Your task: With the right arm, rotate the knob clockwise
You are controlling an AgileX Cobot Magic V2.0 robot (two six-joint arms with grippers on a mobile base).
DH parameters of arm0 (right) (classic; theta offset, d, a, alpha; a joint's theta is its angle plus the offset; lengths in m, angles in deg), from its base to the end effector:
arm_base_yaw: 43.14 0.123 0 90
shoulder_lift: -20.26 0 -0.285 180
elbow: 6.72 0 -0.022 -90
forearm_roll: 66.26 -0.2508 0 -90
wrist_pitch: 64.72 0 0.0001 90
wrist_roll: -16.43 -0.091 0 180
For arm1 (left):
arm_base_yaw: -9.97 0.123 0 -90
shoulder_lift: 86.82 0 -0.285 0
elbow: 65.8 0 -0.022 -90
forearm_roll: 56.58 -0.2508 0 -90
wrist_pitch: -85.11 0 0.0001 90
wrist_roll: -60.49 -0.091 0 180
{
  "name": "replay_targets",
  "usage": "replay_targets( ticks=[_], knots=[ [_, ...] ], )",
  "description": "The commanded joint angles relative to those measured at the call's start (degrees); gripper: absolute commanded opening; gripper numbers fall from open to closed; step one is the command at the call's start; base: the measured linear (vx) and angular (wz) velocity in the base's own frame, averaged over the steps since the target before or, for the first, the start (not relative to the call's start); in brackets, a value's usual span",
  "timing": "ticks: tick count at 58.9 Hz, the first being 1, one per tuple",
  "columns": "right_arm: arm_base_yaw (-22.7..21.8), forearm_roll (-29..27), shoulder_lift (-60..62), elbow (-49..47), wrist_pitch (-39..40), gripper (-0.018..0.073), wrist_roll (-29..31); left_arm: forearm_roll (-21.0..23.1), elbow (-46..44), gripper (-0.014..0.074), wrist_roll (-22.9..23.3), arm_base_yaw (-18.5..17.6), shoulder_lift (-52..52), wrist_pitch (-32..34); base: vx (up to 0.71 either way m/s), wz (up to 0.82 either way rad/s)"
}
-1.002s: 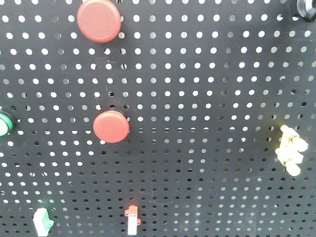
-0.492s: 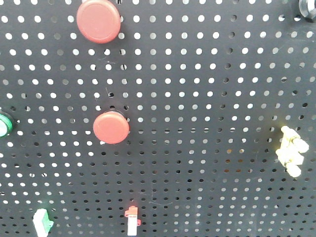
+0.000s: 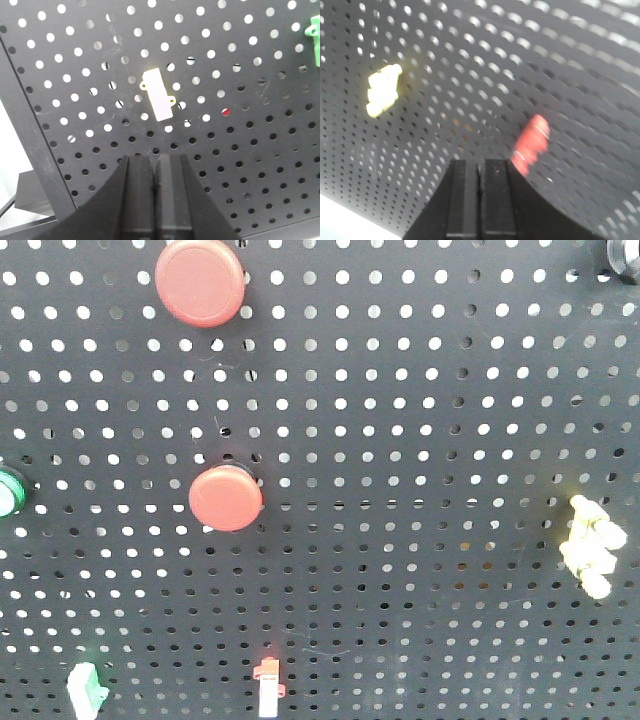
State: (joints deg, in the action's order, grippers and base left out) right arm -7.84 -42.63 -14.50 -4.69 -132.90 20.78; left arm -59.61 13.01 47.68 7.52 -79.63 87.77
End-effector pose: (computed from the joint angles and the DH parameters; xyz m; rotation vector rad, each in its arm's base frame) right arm 0.0038 -0.0388 0.4802 -0.4843 1.7177 -0.0709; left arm 0.0562 -0.0026 0.2086 0.2336 1.4385 0.1891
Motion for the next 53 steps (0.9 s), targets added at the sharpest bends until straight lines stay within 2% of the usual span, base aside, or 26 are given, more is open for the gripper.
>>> replay_targets(
  ticks=[1,24,35,39,43,53],
  knots=[
    [-0.1,0.9,0.5,-1.2,3.8,-0.0008,-0.7,0.3,1.9,-0.0006,0.2,-0.5,1.1,4.8,0.00,0.00],
    [-0.1,1.4,2.0,-1.2,3.9,-0.0008,-0.9,0.3,1.9,-0.0006,0.2,-0.5,1.1,4.8,0.00,0.00],
    [-0.1,-9.7,3.3,0.9,3.0,-0.0008,-14.6,0.3,1.9,-0.0006,0.2,-0.5,1.1,4.8,0.00,0.00],
    [-0.1,-12.6,6.3,7.2,6.8,-0.0008,-17.5,0.3,1.9,-0.0006,0.2,-0.5,1.1,4.8,0.00,0.00],
    [-0.1,-12.9,11.3,17.0,13.4,-0.0008,-19.9,0.3,1.9,-0.0006,0.2,-0.5,1.1,4.8,0.00,0.00],
    [-0.6,-7.4,27.4,44.6,31.6,-0.0008,-26.0,0.3,1.9,-0.0006,0.2,-0.5,1.1,4.8,0.00,0.00]
  ],
)
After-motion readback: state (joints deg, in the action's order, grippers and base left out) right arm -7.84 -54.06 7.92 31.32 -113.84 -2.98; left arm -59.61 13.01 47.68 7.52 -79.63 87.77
